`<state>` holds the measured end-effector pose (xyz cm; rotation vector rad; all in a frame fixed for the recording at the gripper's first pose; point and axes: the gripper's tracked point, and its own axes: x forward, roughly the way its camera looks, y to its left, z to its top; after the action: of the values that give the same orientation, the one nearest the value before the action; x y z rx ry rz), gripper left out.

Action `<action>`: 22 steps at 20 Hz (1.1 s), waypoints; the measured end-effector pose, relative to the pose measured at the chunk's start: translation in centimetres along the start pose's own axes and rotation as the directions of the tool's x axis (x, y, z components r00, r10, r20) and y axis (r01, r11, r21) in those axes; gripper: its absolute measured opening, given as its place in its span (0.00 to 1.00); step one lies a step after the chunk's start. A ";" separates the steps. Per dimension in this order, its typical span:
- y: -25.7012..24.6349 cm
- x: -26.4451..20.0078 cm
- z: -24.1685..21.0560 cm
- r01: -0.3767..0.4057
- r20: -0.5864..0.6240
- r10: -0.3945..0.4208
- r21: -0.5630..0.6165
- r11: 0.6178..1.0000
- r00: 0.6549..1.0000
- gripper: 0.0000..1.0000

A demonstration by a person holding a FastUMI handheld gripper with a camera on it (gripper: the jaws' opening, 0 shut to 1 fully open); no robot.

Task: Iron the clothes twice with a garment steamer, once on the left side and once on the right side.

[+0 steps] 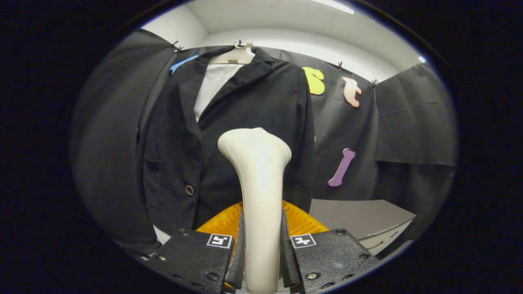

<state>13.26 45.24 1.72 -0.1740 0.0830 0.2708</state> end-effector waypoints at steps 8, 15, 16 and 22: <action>1.7 -1.3 -4.7 -0.013 -0.093 0.011 -0.017 1.000 0.996 0.39; 2.1 -2.2 -9.8 -0.021 -0.199 0.013 -0.037 0.999 0.980 0.39; 2.3 -2.1 -10.8 -0.024 -0.217 0.015 -0.037 0.999 0.976 0.39; 2.8 -2.0 -16.2 -0.035 -0.340 0.023 -0.028 0.999 0.940 0.39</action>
<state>9.62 44.46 -14.42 -0.2519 0.4250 0.2693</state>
